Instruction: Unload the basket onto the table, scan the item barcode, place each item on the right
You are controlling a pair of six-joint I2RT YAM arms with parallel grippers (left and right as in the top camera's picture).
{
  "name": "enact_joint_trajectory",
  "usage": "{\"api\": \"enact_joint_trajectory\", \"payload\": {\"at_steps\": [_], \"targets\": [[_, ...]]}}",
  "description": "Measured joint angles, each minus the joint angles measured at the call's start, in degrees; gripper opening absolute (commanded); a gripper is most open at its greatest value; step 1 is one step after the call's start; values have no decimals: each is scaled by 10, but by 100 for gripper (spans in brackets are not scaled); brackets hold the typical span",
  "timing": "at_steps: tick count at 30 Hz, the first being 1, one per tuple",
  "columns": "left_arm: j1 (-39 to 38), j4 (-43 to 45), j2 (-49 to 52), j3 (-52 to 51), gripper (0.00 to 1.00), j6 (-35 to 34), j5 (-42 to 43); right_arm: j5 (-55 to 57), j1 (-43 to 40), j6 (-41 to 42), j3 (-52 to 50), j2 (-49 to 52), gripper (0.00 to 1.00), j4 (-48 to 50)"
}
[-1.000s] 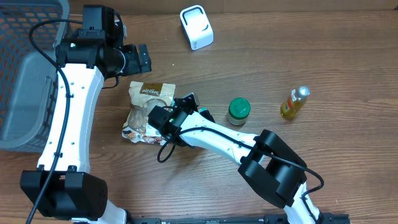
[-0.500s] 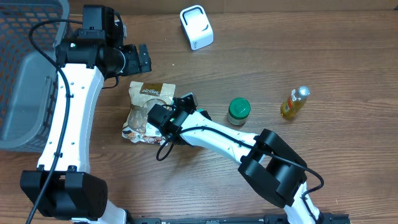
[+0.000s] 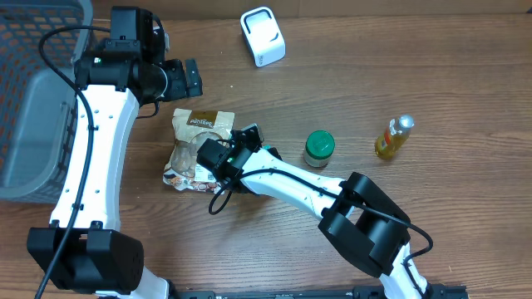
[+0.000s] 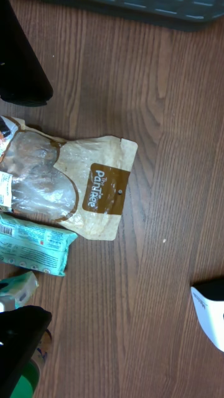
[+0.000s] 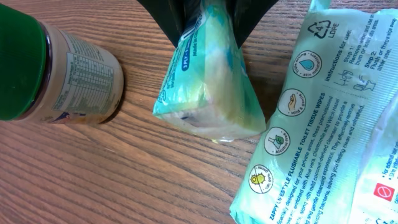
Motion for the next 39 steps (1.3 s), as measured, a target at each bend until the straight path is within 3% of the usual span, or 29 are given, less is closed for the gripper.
{"api": "enact_joint_trajectory", "payload": {"at_steps": [31, 34, 39], "targets": [[0, 0, 0, 0, 100, 0, 0, -94, -45, 0, 0, 0, 24, 18], [0, 0, 0, 0, 100, 0, 0, -95, -45, 2, 0, 0, 35, 19], [0, 0, 0, 0, 100, 0, 0, -99, -45, 1, 0, 0, 41, 19]]}}
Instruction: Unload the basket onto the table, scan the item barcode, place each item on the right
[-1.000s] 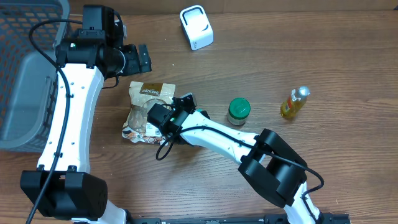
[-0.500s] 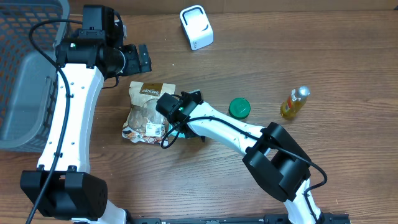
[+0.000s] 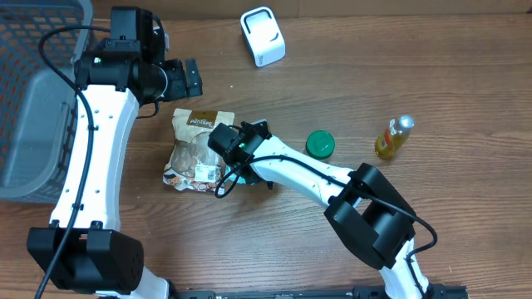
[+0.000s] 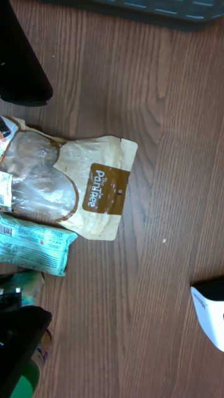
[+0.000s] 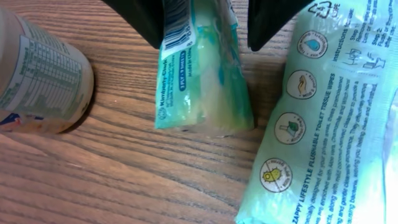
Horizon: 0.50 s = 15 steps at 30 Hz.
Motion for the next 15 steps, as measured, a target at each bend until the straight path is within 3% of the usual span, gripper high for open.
{"api": "enact_joint_trajectory", "payload": {"at_steps": [15], "targets": [[0, 0, 0, 0, 100, 0, 0, -15, 0, 0, 28, 0, 44, -14]]}}
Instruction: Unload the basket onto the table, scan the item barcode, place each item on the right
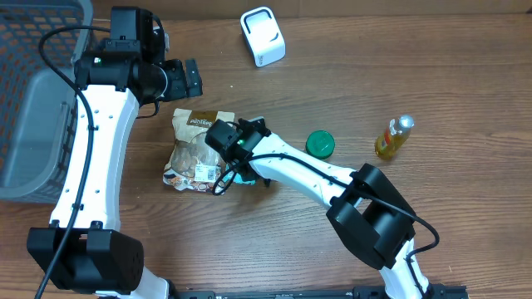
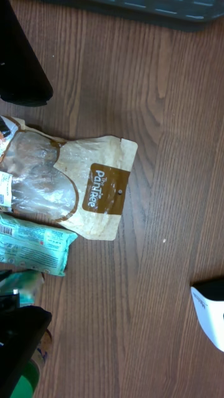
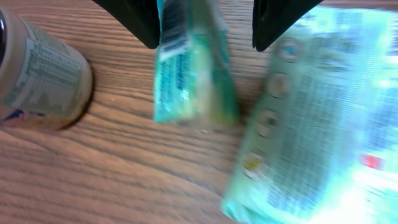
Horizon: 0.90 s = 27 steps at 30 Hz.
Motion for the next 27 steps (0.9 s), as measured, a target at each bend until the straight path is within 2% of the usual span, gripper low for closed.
{"api": "enact_joint_trajectory", "payload": {"at_steps": [11, 15, 18, 27], "targets": [[0, 0, 0, 0, 100, 0, 0, -23, 0, 0, 37, 0, 43, -21], [0, 0, 0, 0, 100, 0, 0, -25, -7, 0, 49, 0, 46, -21], [0, 0, 0, 0, 100, 0, 0, -35, -22, -2, 49, 0, 51, -30], [0, 0, 0, 0, 100, 0, 0, -125, -88, 0, 49, 0, 54, -48]]}}
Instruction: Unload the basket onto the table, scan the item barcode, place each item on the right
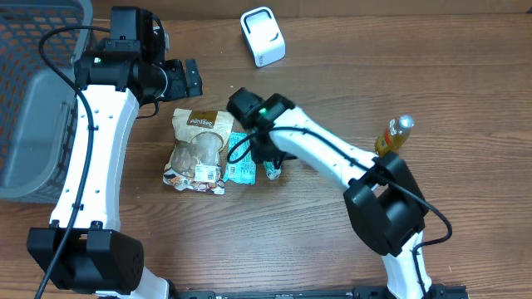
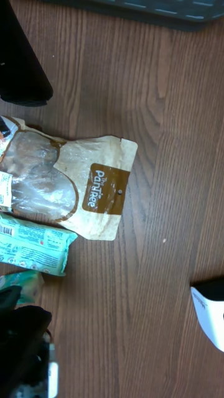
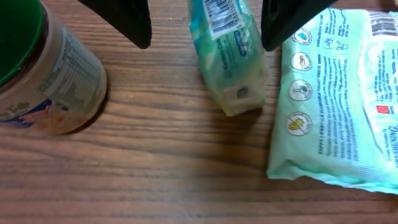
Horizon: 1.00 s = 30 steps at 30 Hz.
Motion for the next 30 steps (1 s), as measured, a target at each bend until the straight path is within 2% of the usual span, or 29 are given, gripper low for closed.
{"api": "enact_joint_trajectory", "payload": {"at_steps": [15, 22, 25, 26, 27, 30], "targets": [[0, 0, 0, 0, 100, 0, 0, -60, -1, 0, -36, 0, 49, 37], [0, 0, 0, 0, 100, 0, 0, -63, -1, 1, -47, 0, 49, 46], [0, 0, 0, 0, 100, 0, 0, -63, -1, 3, -47, 0, 65, 47], [0, 0, 0, 0, 100, 0, 0, -64, -1, 5, -47, 0, 76, 48], [0, 0, 0, 0, 100, 0, 0, -65, -1, 5, -47, 0, 100, 48], [0, 0, 0, 0, 100, 0, 0, -65, -1, 1, -47, 0, 100, 49]]}}
